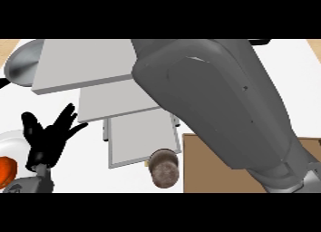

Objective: Pick the can from the tray and place it in the tiered shelf

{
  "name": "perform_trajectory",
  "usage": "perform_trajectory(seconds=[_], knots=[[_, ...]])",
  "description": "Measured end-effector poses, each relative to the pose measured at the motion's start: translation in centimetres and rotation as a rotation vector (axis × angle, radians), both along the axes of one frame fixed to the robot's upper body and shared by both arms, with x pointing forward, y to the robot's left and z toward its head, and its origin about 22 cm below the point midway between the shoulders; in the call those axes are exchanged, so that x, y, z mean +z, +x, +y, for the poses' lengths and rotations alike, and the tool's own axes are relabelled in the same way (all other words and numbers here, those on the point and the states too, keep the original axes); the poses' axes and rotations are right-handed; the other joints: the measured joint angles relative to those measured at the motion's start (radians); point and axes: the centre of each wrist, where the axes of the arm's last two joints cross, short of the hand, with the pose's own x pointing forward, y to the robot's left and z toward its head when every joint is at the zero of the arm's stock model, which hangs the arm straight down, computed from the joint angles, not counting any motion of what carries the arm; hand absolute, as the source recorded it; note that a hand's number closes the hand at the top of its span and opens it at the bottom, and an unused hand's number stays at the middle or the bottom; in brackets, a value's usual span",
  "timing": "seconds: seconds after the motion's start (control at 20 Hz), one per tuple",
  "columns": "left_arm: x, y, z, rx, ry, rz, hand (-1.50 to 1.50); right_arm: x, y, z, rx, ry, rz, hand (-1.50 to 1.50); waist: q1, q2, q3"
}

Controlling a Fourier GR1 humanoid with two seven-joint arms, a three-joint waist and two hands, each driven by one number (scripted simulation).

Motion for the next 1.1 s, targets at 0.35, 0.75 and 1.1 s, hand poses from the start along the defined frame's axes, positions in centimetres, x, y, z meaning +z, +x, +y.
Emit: perform_trajectory(seconds=[0.35,0.75,1.1], knots=[[0.1,-0.2,-0.1,-0.001,0.003,-0.004,0.0,0.9,0.0,-1.6,-0.026,0.25,-0.024,-1.5,-0.003,0.0,0.0],[-0.1,-0.6,0.6,0.022,0.003,-0.003,0.0,2.9,0.8,-7.3,-0.237,0.348,-0.125,-1.5,-0.021,-0.004,0.001],[-0.2,-1.0,0.8,0.029,0.007,-0.003,0.0,2.9,0.2,-15.1,-0.352,0.487,-0.147,-1.5,-0.03,-0.006,0.002]])
